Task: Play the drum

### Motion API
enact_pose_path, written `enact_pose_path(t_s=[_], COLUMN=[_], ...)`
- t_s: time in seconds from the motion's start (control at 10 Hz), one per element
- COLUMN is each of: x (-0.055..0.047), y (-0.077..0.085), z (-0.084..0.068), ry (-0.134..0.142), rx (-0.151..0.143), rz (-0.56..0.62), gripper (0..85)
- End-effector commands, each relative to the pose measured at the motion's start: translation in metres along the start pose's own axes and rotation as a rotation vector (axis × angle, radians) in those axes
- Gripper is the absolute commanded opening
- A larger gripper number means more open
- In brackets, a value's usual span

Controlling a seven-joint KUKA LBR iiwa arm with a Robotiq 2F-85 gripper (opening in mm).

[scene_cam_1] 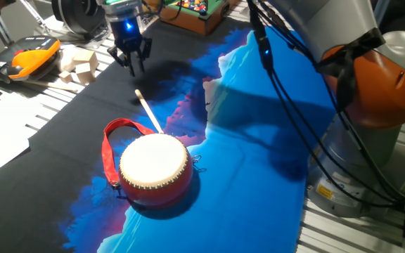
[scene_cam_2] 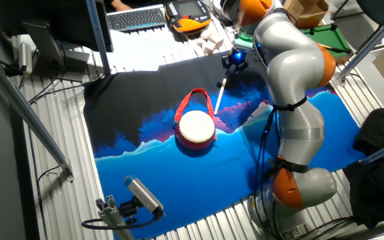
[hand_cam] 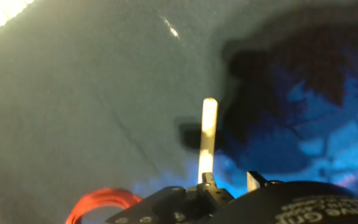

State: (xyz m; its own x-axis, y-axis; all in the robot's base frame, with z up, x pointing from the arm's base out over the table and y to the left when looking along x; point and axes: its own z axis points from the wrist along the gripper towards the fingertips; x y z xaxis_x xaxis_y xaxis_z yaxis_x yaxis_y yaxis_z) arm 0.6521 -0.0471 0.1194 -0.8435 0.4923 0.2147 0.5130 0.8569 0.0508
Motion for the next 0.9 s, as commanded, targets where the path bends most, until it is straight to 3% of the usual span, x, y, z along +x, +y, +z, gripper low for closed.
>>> enact_pose_path(t_s=[0.0, 0.3, 0.8], x=[-0.003, -0.009, -0.021], y=[0.001, 0.002, 0.005], z=[0.005, 0.024, 0.048], ry=[-0.003, -0.008, 0.040], rx=[-0.002, 0.003, -0.029], rz=[-0.002, -0.014, -0.009], gripper=[34.0, 34.0, 34.0])
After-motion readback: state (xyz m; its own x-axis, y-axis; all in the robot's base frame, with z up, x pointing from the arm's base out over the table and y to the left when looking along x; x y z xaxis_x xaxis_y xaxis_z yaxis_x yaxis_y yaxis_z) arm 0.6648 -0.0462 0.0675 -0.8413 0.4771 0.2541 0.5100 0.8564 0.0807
